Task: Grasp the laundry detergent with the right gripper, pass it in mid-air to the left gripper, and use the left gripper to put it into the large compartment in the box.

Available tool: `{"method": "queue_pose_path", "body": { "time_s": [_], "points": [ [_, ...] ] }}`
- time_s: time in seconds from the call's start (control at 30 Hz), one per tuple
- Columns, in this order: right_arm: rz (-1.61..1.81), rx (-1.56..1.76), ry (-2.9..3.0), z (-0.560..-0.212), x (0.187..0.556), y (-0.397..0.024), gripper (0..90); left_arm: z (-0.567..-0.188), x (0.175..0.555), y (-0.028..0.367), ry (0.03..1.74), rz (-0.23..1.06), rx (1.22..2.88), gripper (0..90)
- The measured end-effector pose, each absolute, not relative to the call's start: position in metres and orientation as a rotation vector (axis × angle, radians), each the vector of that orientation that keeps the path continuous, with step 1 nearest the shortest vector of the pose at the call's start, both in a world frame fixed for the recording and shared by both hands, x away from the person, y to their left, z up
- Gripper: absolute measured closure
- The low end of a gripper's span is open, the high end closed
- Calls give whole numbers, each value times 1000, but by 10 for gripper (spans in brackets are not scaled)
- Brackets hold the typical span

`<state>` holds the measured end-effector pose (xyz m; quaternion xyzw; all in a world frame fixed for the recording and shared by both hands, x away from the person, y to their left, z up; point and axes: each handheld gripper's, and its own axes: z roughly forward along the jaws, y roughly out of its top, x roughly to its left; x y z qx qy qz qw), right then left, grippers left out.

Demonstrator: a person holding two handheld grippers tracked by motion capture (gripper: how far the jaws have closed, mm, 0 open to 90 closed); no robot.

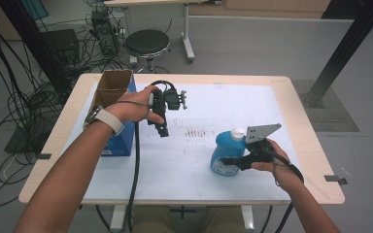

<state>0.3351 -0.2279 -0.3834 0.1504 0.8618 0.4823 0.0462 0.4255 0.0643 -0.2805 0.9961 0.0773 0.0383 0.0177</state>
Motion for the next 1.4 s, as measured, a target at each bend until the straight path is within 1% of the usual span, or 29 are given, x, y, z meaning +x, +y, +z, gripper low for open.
{"method": "queue_pose_path", "body": {
  "time_s": [0.37,0.73,0.97,1.4],
  "points": [
    [1447,375,2668,-361,335,-222,425,-268,409,61,224,123,3106,92],
    [1419,217,2712,-337,335,-204,426,-254,390,59,214,107,3116,92],
    [1441,147,2732,-329,336,-193,426,-244,378,58,212,85,3139,92],
    [1460,58,2771,-326,339,-170,427,-231,362,49,194,46,3160,91]
  ]
}}
